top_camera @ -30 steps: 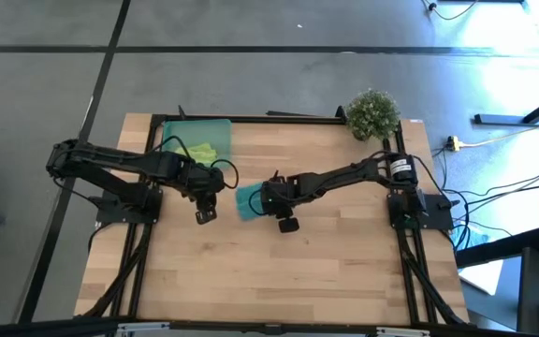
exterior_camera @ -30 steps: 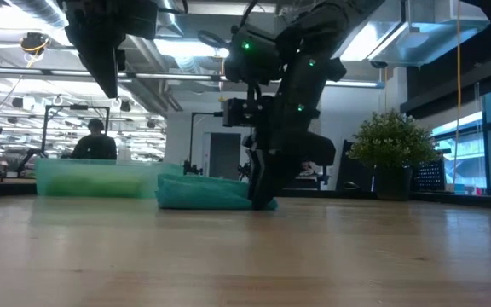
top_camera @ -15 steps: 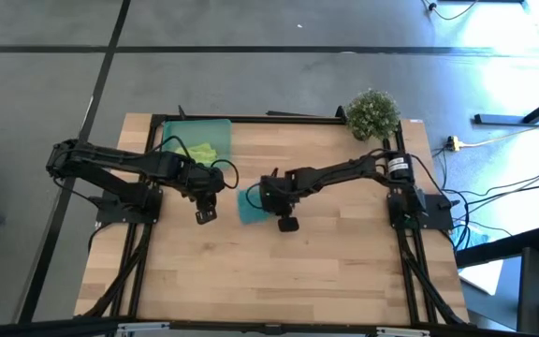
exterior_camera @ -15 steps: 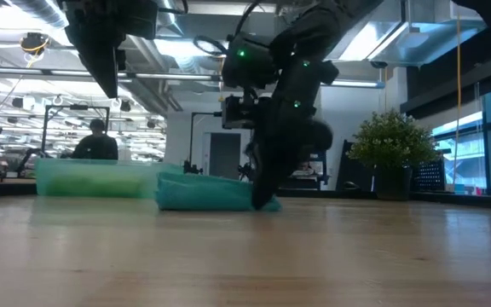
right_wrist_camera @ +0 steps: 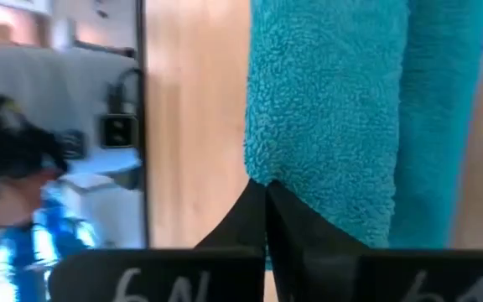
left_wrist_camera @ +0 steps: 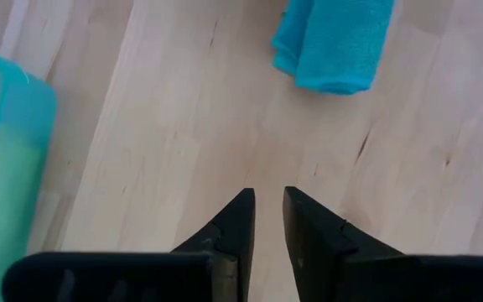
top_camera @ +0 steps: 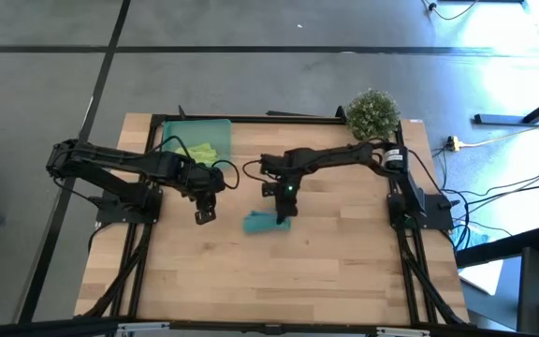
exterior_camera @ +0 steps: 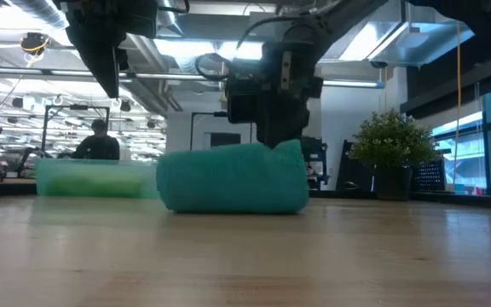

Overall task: Roll microfiber towels into tight, uniform cylinder then place into a basket
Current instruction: Roll the blue microfiber cloth

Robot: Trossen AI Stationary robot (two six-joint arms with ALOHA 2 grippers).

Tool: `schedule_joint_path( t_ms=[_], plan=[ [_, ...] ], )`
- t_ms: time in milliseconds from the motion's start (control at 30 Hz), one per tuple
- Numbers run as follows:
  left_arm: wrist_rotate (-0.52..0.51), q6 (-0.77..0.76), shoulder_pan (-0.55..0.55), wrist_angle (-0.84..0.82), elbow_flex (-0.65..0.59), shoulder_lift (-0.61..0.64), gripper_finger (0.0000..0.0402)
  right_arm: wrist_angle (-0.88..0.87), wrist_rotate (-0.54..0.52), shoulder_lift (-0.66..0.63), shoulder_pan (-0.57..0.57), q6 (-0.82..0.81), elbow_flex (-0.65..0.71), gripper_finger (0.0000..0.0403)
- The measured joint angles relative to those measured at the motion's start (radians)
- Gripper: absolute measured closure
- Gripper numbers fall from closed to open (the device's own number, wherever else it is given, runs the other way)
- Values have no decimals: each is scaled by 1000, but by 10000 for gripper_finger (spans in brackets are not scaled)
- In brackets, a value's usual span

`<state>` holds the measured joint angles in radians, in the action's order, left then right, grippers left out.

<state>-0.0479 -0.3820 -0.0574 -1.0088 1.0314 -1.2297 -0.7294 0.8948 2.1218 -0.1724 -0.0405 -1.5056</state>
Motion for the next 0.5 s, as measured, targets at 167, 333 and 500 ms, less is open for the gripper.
schedule_joint_path(
  t_ms=[167,333,500],
  plan=[
    [0,0,0,2,0,0,341,9,146,60,-31,-93,8,402],
    [0,0,0,9,0,0,341,8,170,107,-43,-126,7,402],
    [0,0,0,9,0,0,341,11,36,110,-53,-208,7,403]
  ],
)
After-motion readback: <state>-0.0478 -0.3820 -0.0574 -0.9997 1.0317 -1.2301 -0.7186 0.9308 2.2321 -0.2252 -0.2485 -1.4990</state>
